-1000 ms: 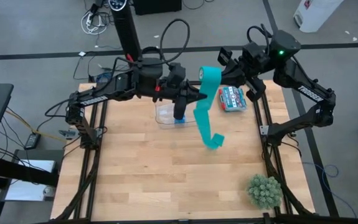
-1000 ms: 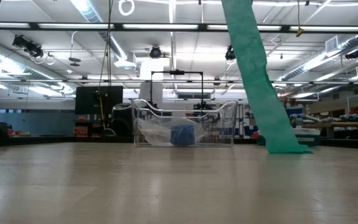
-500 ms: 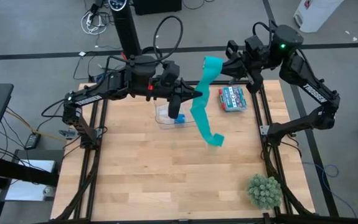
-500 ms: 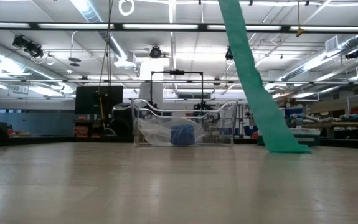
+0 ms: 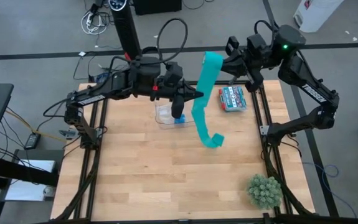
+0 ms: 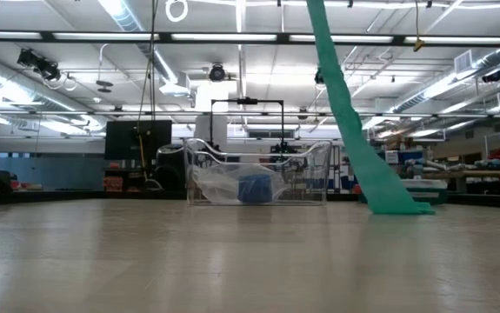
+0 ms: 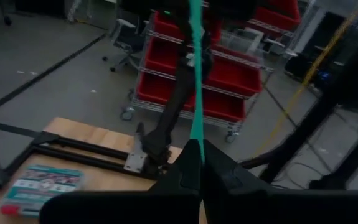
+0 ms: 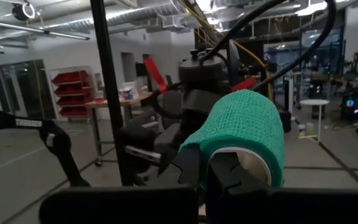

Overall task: Roll bandage
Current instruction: Roll the sky blue bandage

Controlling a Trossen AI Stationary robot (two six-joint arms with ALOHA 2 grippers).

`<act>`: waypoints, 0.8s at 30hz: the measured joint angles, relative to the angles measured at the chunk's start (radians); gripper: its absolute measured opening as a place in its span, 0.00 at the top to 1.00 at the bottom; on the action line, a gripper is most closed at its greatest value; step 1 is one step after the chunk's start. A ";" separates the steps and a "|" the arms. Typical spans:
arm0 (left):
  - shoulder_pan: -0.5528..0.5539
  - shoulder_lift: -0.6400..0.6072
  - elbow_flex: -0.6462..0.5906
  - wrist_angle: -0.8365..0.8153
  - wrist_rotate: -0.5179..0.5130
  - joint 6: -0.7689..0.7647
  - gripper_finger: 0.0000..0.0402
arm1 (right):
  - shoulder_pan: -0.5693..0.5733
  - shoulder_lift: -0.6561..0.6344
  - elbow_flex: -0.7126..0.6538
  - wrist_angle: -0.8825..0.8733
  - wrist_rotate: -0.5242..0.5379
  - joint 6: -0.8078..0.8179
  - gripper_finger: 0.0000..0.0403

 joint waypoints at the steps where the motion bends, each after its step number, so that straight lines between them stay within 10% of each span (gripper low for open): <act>1: 0.005 0.000 0.000 -0.001 -0.005 0.009 0.99 | 0.000 0.000 0.000 0.000 -0.010 0.008 1.00; 24: 0.048 0.001 -0.001 0.072 -0.131 0.242 0.99 | 0.120 0.000 0.000 0.002 -0.060 0.139 1.00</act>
